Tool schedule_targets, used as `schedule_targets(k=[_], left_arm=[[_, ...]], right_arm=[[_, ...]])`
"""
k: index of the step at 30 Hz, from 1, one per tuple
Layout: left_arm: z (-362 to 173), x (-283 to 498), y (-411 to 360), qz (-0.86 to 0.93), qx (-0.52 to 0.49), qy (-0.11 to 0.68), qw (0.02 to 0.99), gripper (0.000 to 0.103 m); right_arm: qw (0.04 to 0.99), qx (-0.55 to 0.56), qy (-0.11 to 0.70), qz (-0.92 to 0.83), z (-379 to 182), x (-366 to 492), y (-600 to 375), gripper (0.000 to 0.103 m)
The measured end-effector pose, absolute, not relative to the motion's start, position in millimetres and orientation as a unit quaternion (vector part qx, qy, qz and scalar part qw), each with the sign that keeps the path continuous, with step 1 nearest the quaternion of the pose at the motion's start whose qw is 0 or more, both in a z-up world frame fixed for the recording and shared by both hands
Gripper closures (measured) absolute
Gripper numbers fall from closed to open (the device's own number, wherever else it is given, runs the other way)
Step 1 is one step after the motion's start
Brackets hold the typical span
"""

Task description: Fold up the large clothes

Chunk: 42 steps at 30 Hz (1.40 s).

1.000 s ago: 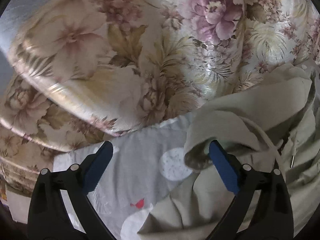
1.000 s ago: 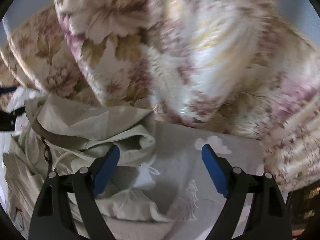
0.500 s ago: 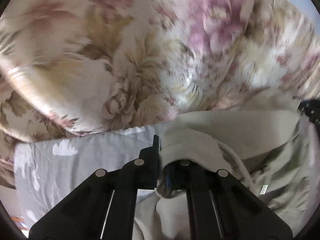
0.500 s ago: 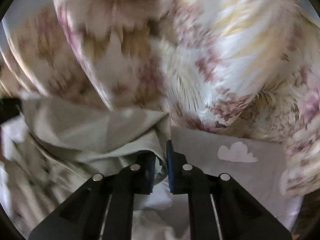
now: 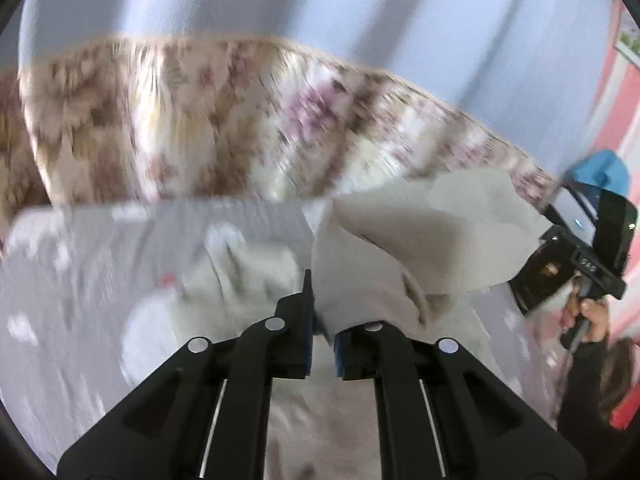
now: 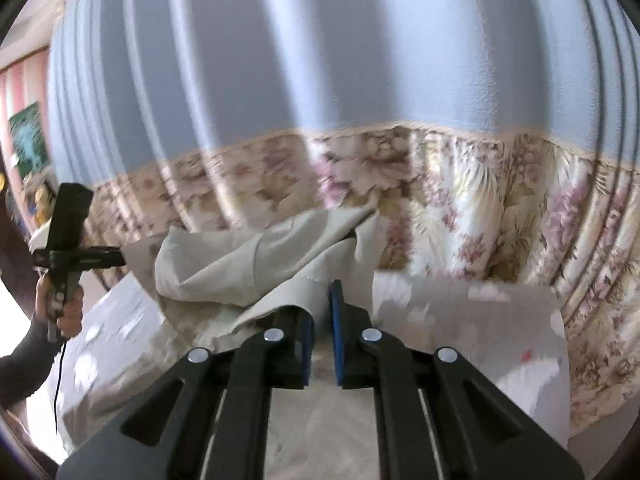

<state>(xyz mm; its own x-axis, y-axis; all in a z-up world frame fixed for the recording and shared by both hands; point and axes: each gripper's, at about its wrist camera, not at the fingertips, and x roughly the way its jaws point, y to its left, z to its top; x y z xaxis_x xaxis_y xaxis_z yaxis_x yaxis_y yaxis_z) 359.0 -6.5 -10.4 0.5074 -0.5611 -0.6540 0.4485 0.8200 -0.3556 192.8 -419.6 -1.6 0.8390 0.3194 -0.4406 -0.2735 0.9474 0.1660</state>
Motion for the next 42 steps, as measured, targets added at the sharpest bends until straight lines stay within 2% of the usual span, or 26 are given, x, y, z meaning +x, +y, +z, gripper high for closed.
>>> schedule_targets(k=[3,5,6,8,10,12,14,19,22,25,26,27,29,30,32,36,37,38,40,42], left_arm=[[-41.4,328.5,10.1,-0.291,-0.07,0.42,0.856,0.087],[-66.8,321.8,19.1,-0.262,-0.053,0.432,0.861,0.063],[-88.2,320.3,27.7,-0.217,-0.036,0.45,0.865,0.058],[-108.9,318.6,38.3,-0.185,-0.023,0.478,0.859,0.057],[-117.3,308.7,56.0,-0.174,-0.027,0.492,0.853,0.054],[-110.8,298.5,68.7,-0.157,-0.016,0.479,0.863,0.042],[-98.1,286.6,76.0,-0.133,-0.007,0.456,0.88,0.029],[-66.9,283.2,47.4,-0.155,-0.005,0.425,0.892,0.018],[-64.2,294.5,3.7,-0.197,-0.014,0.431,0.88,0.017],[-67.8,312.7,-38.2,-0.215,-0.015,0.439,0.872,0.017],[-72.3,321.3,-51.7,-0.211,-0.006,0.444,0.871,0.017],[-80.1,331.5,-71.3,-0.19,0.033,0.444,0.875,0.017],[-96.7,342.7,-87.6,-0.135,0.098,0.441,0.882,0.02],[-113.0,349.7,-89.6,-0.101,0.135,0.45,0.877,0.022],[-132.3,354.4,-78.4,-0.09,0.142,0.471,0.866,0.022],[-144.6,338.8,-57.5,-0.091,0.161,0.458,0.869,0.018],[-146.2,337.3,-54.8,-0.094,0.164,0.458,0.869,0.015],[-147.8,338.5,-53.2,-0.095,0.164,0.457,0.869,0.008],[-152.9,355.5,-47.8,-0.096,0.14,0.472,0.865,0.003],[-155.3,374.7,-37.4,-0.103,0.09,0.498,0.856,0.003]], right_arm=[[0.942,0.058,0.28,0.174,-32.5,164.1,-406.2,0.092],[0.926,0.019,0.348,0.142,-67.9,163.5,-398.6,0.09],[0.919,0.012,0.37,0.132,-81.4,162.8,-398.9,0.087],[0.906,0.019,0.406,0.122,-99.7,152.9,-405.8,0.083],[0.907,0.006,0.408,0.107,-98.6,139.7,-412.1,0.077],[0.916,0.006,0.392,0.088,-88.3,125.6,-424.6,0.049],[0.927,0.023,0.368,0.074,-75.7,118.5,-439.8,0.043],[0.936,0.071,0.333,0.084,-68.6,129.6,-439.9,0.042],[0.946,0.085,0.298,0.095,-66.8,154.9,-416.0,0.042],[0.954,0.039,0.287,0.075,-67.7,181.4,-390.0,0.043],[0.95,0.021,0.304,0.067,-76.0,198.5,-381.7,0.045],[0.947,0.018,0.314,0.064,-81.3,206.9,-377.7,0.056],[0.936,0.007,0.348,0.06,-103.6,221.9,-370.8,0.064],[0.932,-0.003,0.359,0.058,-112.8,223.2,-368.1,0.068],[0.921,-0.02,0.383,0.064,-135.5,217.4,-364.1,0.074],[0.915,-0.028,0.394,0.077,-160.6,205.6,-365.9,0.074],[0.915,-0.022,0.396,0.081,-161.1,208.0,-369.6,0.074],[0.914,-0.021,0.397,0.079,-160.6,211.9,-371.8,0.074],[0.915,-0.038,0.397,0.067,-159.2,223.4,-372.6,0.073],[0.915,-0.055,0.395,0.053,-158.2,235.5,-370.8,0.071]])
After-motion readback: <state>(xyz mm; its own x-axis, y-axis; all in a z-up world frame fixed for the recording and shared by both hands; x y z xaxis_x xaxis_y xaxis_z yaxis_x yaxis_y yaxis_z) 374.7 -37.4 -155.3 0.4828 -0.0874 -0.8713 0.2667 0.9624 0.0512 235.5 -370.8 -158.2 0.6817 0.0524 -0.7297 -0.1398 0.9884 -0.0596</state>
